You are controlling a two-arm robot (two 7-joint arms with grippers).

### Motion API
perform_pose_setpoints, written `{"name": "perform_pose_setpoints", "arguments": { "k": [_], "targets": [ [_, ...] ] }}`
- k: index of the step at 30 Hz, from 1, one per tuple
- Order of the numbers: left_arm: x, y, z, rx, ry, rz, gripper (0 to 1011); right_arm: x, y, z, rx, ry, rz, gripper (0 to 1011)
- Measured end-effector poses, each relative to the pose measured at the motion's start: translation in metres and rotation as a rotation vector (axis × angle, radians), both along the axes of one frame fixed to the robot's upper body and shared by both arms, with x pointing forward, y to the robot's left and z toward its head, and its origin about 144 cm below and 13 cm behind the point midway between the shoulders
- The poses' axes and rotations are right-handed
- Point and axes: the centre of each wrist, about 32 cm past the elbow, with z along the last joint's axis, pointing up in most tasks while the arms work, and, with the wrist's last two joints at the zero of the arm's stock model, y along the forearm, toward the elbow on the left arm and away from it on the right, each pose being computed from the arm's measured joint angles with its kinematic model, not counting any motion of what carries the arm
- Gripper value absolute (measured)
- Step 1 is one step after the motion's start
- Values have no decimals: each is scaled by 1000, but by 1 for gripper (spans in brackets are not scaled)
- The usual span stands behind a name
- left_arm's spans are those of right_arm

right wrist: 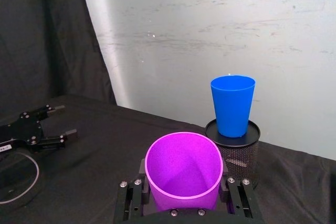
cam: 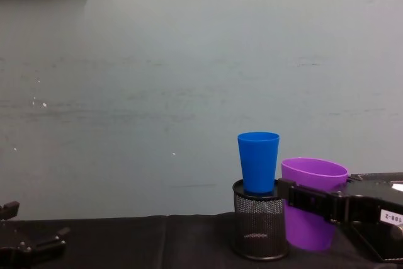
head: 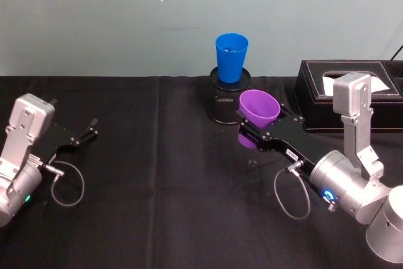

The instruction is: Pick up one cup with a gripper and tap it against the other cup.

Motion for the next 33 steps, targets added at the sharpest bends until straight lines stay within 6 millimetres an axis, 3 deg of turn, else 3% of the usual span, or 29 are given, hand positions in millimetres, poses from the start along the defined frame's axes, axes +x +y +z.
{"name": "perform_pose_setpoints", "arguments": {
  "k": [33],
  "targets": [
    [0,0,0,0,0,0,1000,0,0,0,0,0,0,720]
  ]
}}
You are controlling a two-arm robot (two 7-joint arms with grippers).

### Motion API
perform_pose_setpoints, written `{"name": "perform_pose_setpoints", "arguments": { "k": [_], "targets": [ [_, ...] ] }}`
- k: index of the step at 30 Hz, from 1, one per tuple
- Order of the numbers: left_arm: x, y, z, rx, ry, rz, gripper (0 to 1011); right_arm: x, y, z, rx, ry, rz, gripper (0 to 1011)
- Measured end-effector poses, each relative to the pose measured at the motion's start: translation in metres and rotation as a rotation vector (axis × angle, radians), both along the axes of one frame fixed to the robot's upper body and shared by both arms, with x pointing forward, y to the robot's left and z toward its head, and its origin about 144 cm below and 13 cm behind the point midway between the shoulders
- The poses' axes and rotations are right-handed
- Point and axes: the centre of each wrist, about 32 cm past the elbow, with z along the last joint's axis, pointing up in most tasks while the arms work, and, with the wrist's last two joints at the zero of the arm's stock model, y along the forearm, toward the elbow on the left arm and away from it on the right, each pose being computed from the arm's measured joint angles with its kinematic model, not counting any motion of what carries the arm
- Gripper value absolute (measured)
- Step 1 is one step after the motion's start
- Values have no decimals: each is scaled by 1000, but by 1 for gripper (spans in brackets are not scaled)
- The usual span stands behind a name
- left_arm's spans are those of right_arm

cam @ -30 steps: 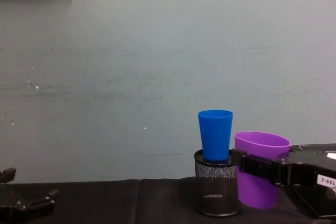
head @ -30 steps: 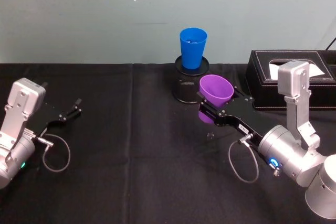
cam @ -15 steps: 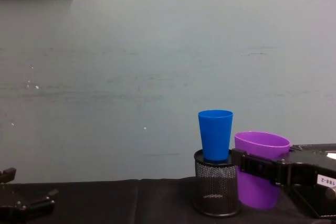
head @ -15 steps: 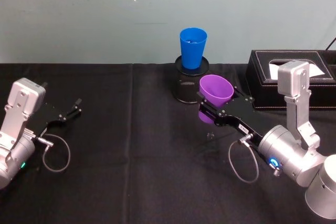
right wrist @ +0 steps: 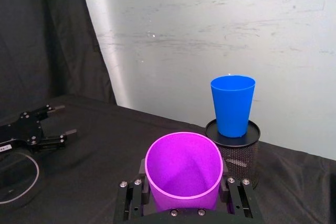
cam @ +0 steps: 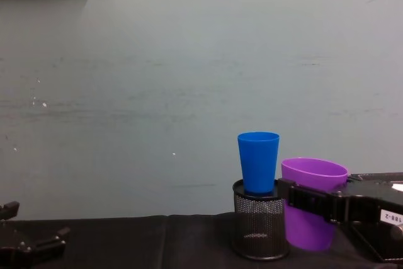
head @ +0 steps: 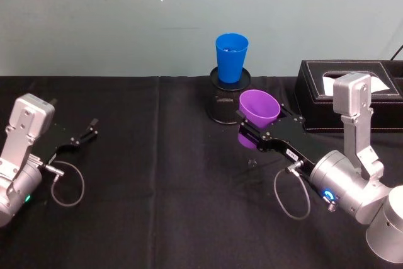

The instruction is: Pick up one cup with a gripper and tap it against the other cup.

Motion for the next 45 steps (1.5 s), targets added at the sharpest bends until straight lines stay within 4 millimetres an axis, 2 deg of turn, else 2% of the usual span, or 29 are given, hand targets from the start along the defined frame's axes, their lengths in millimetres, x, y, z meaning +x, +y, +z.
{"name": "perform_pose_setpoints", "arguments": {
  "k": [45],
  "targets": [
    [0,0,0,0,0,0,1000,0,0,0,0,0,0,719]
  ]
}}
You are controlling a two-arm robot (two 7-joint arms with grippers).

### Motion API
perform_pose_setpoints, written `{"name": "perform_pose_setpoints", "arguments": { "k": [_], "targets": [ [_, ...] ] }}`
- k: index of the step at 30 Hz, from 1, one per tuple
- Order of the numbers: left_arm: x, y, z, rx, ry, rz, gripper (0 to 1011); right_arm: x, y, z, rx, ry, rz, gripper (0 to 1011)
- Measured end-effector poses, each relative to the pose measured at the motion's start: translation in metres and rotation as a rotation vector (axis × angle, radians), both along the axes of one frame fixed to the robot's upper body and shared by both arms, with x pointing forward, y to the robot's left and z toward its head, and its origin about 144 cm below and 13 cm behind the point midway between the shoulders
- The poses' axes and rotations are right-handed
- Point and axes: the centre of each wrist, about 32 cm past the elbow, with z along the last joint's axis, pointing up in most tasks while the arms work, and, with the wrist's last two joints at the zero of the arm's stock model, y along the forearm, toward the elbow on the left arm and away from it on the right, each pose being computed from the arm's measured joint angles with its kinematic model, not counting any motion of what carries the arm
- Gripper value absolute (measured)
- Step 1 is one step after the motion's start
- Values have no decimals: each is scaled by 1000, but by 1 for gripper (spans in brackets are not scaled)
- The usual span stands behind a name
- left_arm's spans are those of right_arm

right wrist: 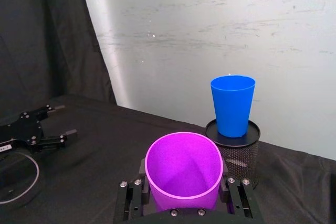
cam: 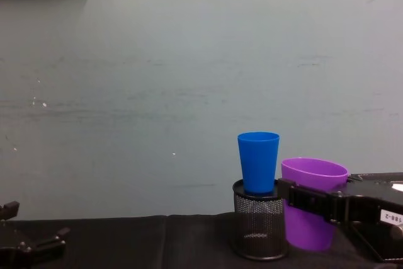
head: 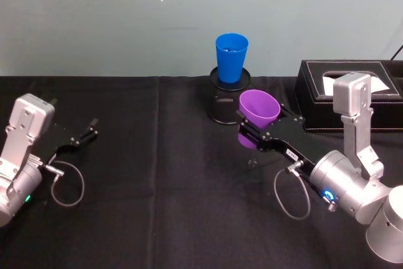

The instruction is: Pick up one cup with a gripper and tap it against the other cup.

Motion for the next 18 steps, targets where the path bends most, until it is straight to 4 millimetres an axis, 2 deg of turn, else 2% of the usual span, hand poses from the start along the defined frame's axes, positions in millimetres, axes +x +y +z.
{"name": "perform_pose_setpoints", "arguments": {
  "k": [8,12,18],
  "targets": [
    [0,0,0,0,0,0,1000,6,4,4,-10,4,2,720],
    [0,0,0,0,0,0,1000,20,7,8,-16,33,4,720],
    [0,0,0,0,0,0,1000,54,14,18,-34,93,-5,719]
  ]
}}
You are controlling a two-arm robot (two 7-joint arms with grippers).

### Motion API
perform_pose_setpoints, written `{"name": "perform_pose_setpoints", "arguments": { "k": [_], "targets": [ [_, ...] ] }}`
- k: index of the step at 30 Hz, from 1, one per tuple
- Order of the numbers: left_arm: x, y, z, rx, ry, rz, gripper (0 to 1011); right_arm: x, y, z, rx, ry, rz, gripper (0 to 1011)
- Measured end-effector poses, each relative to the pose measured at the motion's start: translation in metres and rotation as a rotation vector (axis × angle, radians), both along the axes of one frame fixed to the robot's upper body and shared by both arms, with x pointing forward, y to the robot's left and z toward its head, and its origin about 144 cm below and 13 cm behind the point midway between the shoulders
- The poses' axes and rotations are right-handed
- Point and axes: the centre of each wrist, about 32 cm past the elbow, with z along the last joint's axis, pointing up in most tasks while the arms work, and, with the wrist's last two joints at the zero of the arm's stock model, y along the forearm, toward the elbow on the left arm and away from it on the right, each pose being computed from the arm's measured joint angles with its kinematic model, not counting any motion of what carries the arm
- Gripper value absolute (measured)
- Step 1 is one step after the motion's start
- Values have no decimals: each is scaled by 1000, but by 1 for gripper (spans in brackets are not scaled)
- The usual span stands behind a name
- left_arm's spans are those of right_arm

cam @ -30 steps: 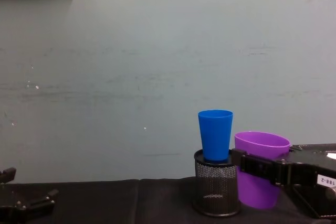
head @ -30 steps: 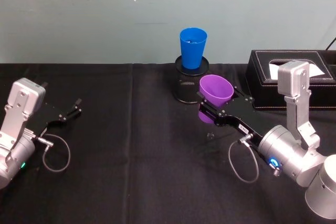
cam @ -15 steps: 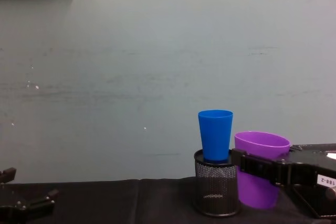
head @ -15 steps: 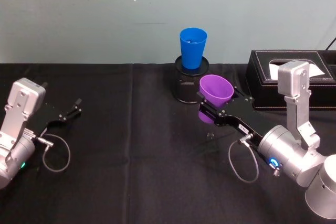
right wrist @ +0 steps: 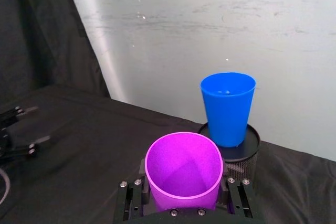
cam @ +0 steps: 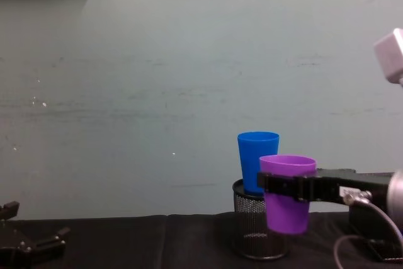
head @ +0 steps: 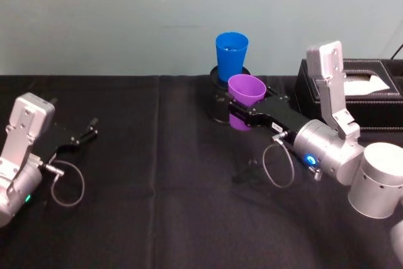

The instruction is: Pick up one cup with a gripper and tap it against the other cup.

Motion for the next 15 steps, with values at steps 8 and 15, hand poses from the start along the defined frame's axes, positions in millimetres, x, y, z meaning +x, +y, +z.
{"name": "perform_pose_setpoints", "arguments": {
  "k": [8,15],
  "targets": [
    [0,0,0,0,0,0,1000,66,21,14,-26,41,-30,719],
    [0,0,0,0,0,0,1000,69,21,15,-24,39,-43,719]
  ]
}}
